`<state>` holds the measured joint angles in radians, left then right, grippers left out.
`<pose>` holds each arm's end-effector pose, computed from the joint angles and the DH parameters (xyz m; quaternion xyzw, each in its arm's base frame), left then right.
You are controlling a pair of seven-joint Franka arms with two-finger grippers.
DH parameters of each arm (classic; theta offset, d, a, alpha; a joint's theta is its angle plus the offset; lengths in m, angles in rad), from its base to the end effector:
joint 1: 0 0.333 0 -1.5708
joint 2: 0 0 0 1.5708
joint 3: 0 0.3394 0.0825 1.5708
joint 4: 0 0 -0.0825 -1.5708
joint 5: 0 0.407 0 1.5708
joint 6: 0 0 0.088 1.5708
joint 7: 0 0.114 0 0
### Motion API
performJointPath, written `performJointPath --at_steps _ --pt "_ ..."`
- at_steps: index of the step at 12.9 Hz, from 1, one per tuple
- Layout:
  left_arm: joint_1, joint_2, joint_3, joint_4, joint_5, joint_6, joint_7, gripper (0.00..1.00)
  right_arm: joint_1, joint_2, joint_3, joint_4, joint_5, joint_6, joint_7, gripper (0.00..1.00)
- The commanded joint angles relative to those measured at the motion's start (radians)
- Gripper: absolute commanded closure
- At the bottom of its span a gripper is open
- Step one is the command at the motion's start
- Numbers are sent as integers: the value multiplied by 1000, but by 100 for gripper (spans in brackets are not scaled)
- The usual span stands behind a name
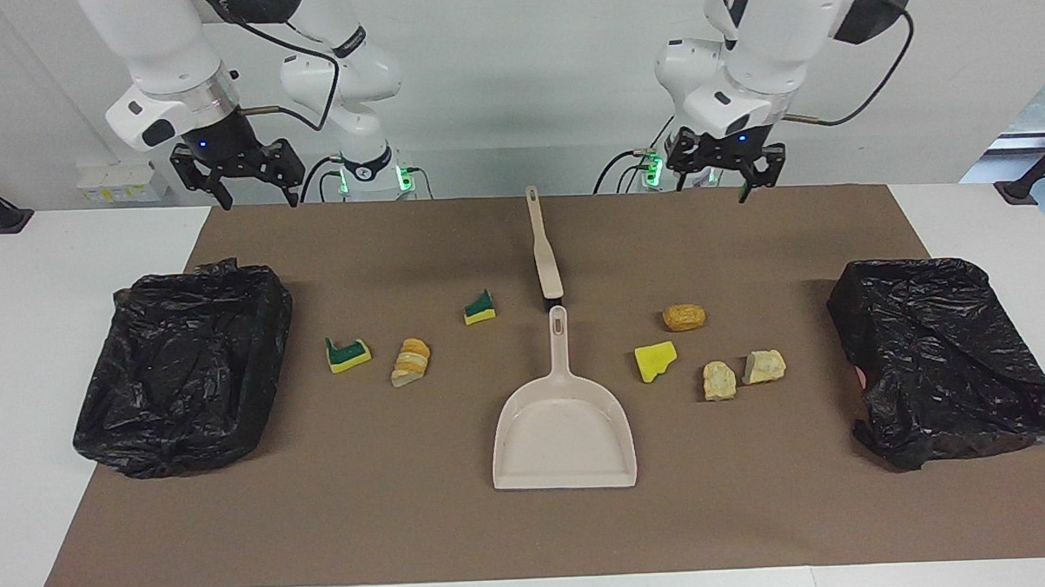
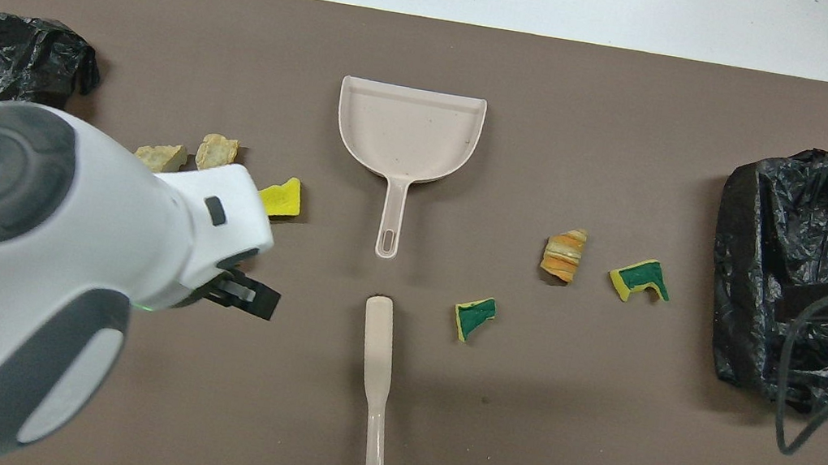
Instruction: Sweep and dump trash in bin
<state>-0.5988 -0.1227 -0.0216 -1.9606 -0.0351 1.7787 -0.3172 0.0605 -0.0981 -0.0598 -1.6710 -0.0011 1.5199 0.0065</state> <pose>0.4338 -0.3145 0.5331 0.9886 -0.1467 -0.0335 0.0007 0.5379 -0.0014 0.6419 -0.9996 0.0027 0.0266 0.0023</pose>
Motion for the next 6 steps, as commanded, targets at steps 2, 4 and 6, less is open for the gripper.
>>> performJointPath --at_steps 2,4,6 --pt "-146 -41 20 -193 -8 184 -173 0 7 -6 3 -27 15 66 0 0" --pt "-235 1 20 -256 -8 282 -268 0 34 38 6 25 0 53 -2 0" --pt "-289 11 20 -313 -8 379 -348 0 56 75 8 60 0 46 1 0"
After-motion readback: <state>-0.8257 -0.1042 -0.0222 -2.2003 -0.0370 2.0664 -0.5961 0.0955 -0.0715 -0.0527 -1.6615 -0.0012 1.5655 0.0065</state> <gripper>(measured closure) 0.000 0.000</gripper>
